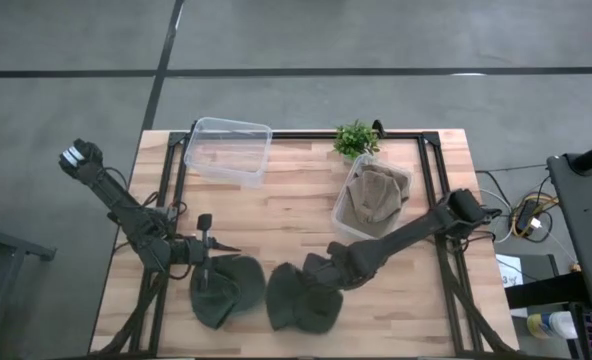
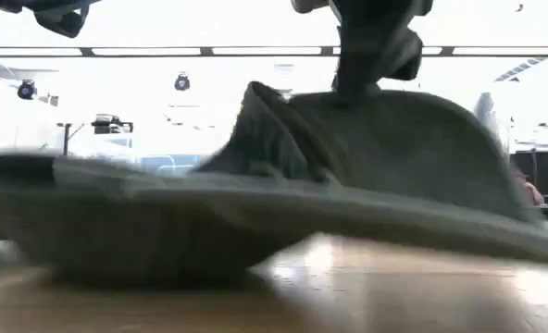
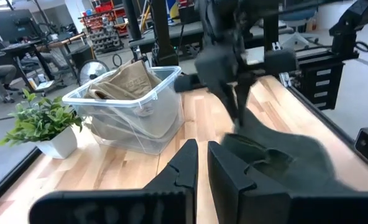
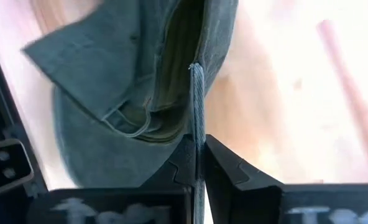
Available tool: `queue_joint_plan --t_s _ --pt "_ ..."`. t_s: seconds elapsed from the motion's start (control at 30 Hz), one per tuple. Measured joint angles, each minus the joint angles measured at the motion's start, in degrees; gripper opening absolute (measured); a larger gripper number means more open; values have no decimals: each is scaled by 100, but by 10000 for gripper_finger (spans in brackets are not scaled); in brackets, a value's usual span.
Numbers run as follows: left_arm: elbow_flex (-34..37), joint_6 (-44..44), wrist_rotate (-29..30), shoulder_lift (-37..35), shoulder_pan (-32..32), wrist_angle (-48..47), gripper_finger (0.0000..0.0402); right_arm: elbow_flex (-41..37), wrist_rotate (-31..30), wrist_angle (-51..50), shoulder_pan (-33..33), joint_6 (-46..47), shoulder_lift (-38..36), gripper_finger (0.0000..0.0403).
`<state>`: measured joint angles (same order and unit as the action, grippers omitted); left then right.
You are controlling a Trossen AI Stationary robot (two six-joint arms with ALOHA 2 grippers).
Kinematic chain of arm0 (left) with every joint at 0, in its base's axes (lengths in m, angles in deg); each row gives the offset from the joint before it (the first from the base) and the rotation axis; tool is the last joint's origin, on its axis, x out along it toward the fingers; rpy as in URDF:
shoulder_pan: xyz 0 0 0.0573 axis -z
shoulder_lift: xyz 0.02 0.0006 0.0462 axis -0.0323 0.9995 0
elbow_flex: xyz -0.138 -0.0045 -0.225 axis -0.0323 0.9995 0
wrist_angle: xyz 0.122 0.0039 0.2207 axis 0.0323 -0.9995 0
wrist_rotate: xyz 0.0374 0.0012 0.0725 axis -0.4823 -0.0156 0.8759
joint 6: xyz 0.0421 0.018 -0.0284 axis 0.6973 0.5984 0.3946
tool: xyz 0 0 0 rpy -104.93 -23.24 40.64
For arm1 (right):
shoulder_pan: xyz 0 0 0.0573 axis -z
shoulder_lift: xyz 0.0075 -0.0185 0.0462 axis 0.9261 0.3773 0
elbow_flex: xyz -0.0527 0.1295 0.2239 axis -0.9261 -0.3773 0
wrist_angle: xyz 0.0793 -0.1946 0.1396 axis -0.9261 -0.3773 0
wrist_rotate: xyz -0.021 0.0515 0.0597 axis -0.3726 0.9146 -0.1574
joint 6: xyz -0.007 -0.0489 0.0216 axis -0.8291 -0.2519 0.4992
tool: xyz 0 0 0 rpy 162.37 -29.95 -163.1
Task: Pick & Place hat
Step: Put the right blue cap into the left transparent bin
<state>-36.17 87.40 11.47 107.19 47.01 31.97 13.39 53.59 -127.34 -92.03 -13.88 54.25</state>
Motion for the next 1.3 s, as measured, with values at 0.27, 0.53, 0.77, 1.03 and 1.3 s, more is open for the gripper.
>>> queue_joint_plan --t_s 0.27,0.53,0.77,1.03,1.3 --pt "0 -64 0 0 -4 101 30 45 -1200 -181 127 7 -687 12" --pt "0 -36 0 0 -3 100 30 47 -2095 -255 263 -172 -1151 12" --pt "0 1 0 0 -3 132 30 67 -2870 -268 486 -537 -1465 12" --pt "-112 1335 627 51 -6 488 30 360 -2328 -249 1061 -957 -1635 12" --pt "-756 2784 1541 450 -6 191 30 992 -866 -261 1858 -1038 -1633 12"
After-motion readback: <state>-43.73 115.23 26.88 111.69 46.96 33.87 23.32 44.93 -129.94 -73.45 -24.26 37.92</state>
